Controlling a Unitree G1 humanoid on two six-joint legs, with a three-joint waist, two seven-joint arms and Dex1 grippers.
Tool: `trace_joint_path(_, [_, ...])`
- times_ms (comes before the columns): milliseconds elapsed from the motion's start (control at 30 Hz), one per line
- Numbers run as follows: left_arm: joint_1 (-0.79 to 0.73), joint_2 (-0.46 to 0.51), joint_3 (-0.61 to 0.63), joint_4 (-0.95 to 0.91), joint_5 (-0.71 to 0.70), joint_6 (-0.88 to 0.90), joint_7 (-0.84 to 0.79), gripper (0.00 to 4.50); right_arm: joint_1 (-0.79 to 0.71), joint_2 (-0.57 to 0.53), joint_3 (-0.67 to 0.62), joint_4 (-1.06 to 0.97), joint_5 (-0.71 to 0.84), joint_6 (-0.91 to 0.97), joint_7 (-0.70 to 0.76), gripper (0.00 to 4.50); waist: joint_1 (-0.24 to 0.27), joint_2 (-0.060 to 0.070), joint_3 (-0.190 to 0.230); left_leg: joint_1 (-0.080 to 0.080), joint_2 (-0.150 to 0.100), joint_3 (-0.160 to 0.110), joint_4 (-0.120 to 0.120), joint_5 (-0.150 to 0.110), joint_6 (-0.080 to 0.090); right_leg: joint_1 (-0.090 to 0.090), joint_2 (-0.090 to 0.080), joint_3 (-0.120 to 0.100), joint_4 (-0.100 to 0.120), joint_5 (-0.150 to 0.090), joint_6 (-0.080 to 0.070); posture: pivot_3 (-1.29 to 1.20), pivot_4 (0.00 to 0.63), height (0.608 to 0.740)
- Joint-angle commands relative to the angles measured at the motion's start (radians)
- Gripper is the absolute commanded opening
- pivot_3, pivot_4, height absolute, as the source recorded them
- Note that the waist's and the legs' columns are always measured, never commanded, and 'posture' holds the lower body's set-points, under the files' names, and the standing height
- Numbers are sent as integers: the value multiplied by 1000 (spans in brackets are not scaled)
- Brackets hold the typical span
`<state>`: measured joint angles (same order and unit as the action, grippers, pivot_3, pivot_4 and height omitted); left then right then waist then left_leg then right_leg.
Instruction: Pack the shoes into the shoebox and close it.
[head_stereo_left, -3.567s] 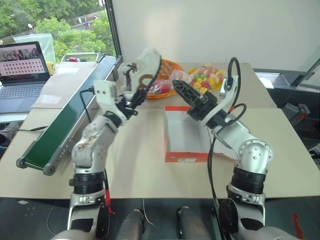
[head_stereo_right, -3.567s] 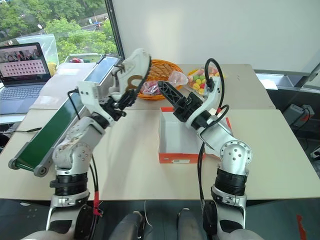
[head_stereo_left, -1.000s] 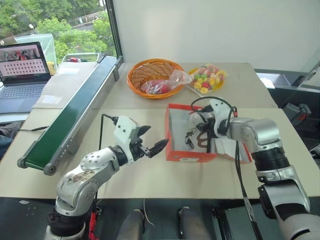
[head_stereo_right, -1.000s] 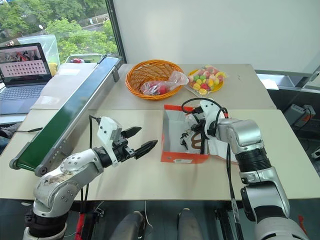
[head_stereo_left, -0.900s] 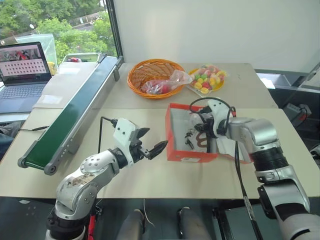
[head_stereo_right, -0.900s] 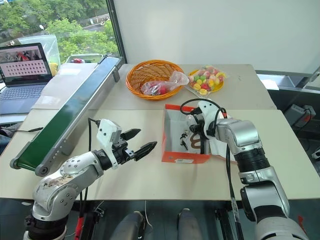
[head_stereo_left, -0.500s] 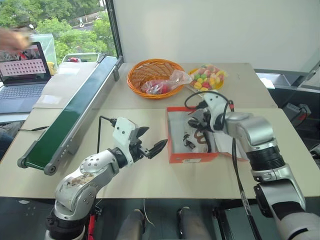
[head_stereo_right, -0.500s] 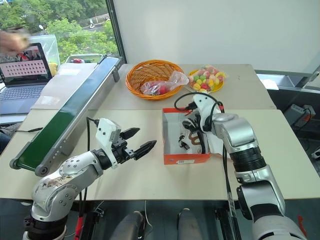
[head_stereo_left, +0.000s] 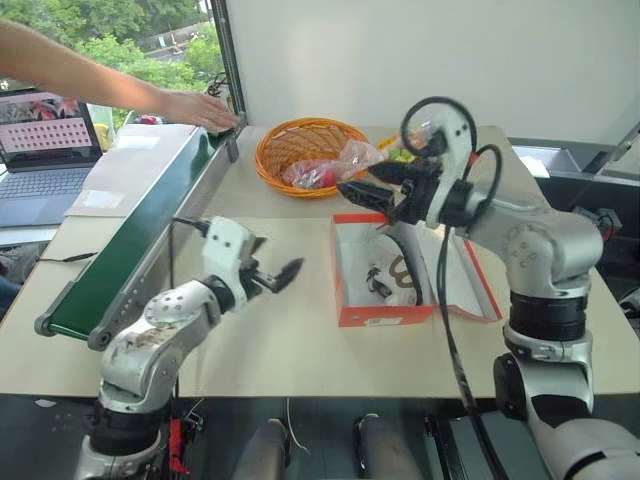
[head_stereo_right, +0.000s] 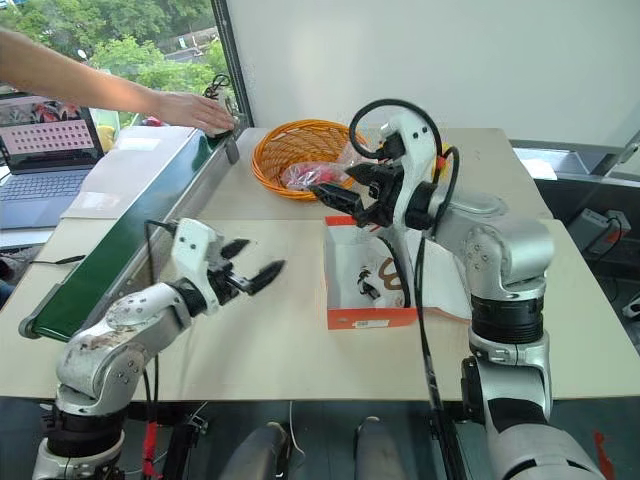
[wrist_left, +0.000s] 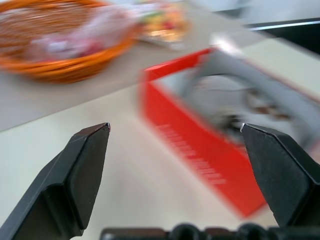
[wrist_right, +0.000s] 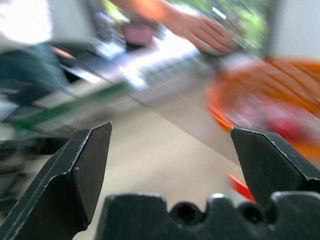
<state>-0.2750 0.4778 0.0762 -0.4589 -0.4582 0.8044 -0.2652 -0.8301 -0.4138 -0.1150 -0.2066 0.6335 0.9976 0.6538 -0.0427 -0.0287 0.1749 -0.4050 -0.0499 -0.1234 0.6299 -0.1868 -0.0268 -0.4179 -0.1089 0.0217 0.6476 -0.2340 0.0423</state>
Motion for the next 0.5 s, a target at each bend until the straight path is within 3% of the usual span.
trace_joint_path(33, [-16,18,84,25,60,-66,38,4500,12,39,-20,-34,72,-51,36,4460,0,0,0,0,0,0,0,0,0,0,0,0,0,0,0,0,150,740])
trace_joint_path(300, [-18,46,309,113,68,-82,89,4500,33,108,65,-39,113,-100,114,4460,-2,0,0,0,1,0,-1,0,0,-2,0,0,1,0,0,0,150,740])
trace_joint_path(500, [26,98,451,223,69,-101,66,4500,24,102,183,38,-1,-240,184,4460,-2,0,0,0,1,0,-1,0,0,-2,0,0,1,0,0,0,150,740])
